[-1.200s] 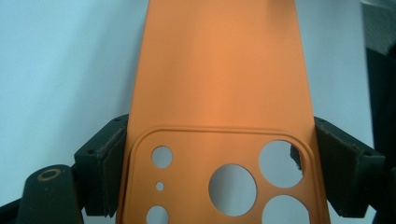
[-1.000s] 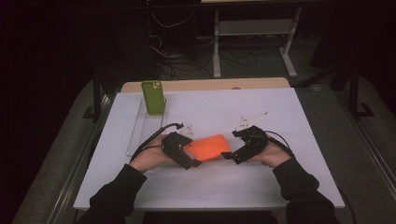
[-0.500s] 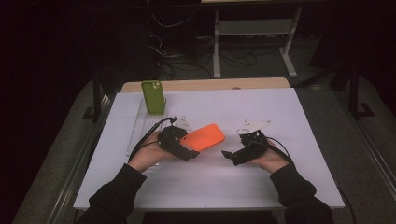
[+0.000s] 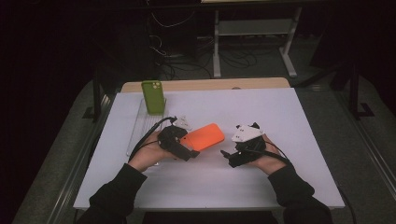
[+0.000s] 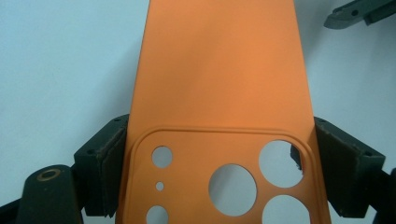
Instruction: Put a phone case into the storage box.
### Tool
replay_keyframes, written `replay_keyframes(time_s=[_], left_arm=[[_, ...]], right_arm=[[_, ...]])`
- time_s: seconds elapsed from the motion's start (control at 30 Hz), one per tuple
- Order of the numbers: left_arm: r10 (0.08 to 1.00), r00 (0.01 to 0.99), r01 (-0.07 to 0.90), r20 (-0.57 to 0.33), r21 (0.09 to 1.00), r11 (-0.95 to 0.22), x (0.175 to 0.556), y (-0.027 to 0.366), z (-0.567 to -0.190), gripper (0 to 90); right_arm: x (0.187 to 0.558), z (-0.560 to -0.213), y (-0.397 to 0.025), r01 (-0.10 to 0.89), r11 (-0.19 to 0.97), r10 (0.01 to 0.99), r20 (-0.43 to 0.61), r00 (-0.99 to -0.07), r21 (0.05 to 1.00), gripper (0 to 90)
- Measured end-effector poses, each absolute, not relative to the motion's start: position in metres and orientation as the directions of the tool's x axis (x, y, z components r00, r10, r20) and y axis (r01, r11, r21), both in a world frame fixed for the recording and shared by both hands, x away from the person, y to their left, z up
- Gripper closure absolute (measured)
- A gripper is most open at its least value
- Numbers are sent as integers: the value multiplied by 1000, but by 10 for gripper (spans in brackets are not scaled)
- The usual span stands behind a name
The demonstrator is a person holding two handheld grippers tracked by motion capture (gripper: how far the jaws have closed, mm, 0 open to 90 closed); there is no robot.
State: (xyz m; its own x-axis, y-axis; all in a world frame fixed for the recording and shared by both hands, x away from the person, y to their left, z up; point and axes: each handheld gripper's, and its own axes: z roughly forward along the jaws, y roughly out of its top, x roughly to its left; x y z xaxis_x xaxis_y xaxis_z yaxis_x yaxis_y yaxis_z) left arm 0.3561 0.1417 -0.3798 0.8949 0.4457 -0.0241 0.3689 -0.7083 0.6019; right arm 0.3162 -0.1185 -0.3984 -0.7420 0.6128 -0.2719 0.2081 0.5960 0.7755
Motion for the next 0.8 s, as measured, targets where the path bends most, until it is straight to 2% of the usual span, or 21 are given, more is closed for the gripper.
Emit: replay_keyframes(time_s=[0.2,0.6,0.73,0.8], left_arm=[[459,888,383,-35,608,-695,355,139,-381,156],[457,889,385,-41,610,-693,354,137,-382,156],[457,889,384,-41,610,-693,354,136,-382,156],[462,886,389,-45,615,-686,354,135,-382,156]], right_arm=[[312,-402,-111,103,692,561,-443,-699,715,15],[303,-408,-98,-44,800,464,-665,-585,598,16],[302,-409,-95,-98,850,387,-739,-552,518,16],[302,-411,-93,-113,854,378,-755,-535,508,16]])
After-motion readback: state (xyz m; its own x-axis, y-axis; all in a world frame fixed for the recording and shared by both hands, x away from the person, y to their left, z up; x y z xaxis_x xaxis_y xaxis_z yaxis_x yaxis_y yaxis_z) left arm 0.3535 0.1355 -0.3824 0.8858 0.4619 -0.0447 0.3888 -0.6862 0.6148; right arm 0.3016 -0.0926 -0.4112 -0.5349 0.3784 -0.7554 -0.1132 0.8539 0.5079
